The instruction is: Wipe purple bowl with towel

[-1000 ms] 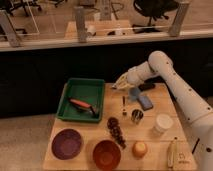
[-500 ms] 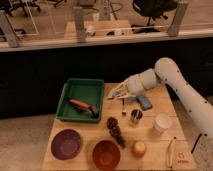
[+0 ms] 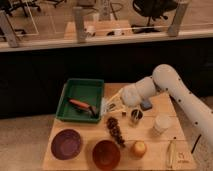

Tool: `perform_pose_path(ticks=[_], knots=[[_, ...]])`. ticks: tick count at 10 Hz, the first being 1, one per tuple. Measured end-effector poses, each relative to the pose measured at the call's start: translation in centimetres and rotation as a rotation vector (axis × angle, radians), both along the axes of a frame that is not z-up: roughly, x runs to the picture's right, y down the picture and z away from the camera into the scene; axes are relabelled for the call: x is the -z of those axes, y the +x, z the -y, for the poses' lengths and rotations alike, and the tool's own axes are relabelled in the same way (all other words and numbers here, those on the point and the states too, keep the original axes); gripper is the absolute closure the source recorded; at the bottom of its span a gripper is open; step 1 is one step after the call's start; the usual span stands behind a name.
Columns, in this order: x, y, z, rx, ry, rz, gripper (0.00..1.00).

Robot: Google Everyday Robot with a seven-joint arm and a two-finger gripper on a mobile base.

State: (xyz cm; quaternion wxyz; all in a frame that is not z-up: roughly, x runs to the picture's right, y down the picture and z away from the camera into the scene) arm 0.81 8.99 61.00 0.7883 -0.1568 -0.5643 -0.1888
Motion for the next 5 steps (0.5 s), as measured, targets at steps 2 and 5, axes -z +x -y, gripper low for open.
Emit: perform_pose_path(ticks=[2,5], knots=[[1.2,-4.6,-2.9,0.116,0.039,0.064,1.00],[1.6,-8.1,-7.3,0.338,0.084,0.126,1.00]])
